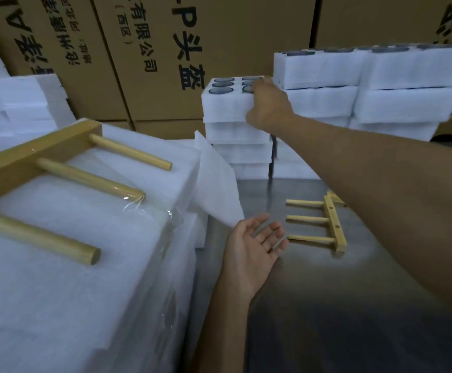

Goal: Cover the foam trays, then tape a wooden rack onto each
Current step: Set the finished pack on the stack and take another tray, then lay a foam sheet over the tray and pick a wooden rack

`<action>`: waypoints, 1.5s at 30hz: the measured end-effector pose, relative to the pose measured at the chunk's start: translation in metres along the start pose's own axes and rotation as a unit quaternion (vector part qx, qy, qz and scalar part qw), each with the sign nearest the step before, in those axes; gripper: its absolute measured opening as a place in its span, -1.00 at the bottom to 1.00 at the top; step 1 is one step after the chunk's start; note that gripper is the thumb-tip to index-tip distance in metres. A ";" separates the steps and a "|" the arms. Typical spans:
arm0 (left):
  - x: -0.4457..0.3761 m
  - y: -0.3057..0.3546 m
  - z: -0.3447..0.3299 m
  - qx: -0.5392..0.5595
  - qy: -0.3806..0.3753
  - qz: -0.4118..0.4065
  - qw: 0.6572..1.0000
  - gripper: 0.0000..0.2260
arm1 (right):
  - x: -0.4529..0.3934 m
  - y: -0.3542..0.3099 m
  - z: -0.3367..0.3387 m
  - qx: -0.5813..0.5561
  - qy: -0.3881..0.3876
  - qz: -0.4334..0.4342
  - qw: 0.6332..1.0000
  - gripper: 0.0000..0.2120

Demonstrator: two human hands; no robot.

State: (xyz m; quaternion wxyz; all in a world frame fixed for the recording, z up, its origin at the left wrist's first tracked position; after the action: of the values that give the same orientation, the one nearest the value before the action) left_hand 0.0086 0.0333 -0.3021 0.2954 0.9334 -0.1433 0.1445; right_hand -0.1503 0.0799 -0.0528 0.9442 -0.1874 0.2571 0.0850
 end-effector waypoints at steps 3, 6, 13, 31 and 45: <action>-0.001 0.002 0.002 -0.008 -0.001 -0.002 1.000 -0.73 | 0.003 0.001 0.011 -0.024 0.077 0.004 0.997 -0.62; -0.001 0.002 0.002 -0.012 -0.009 -0.002 1.000 -0.74 | 0.015 0.000 0.023 -0.074 0.127 0.023 0.989 -0.69; 0.001 0.004 -0.004 -0.019 -0.012 -0.009 1.000 -0.74 | 0.075 0.018 0.074 -0.209 0.195 0.057 0.957 -0.72; 0.041 -0.003 -0.027 -0.127 -0.061 -0.049 0.989 -0.50 | 0.364 0.083 0.140 -0.107 0.076 0.039 0.991 -0.71; 0.063 -0.004 -0.039 -0.393 0.032 -0.275 0.877 -0.82 | 0.401 0.106 0.091 -0.048 0.023 -0.070 0.996 -0.73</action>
State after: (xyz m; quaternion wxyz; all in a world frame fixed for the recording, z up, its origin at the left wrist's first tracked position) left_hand 0.0608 0.0480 -0.2515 0.6701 0.7373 0.0839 0.0193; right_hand 0.2058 0.2383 -0.2208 0.9315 -0.2520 0.2608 0.0266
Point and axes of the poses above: each hand's wrist, its own x-axis away from the middle knuckle, its own z-axis out of the back of the hand, y = z × x, the point moved 7 cm from there along -x, towards the middle knuckle, and after that the axes turned 6 degrees about y, right-handed, at the moved point
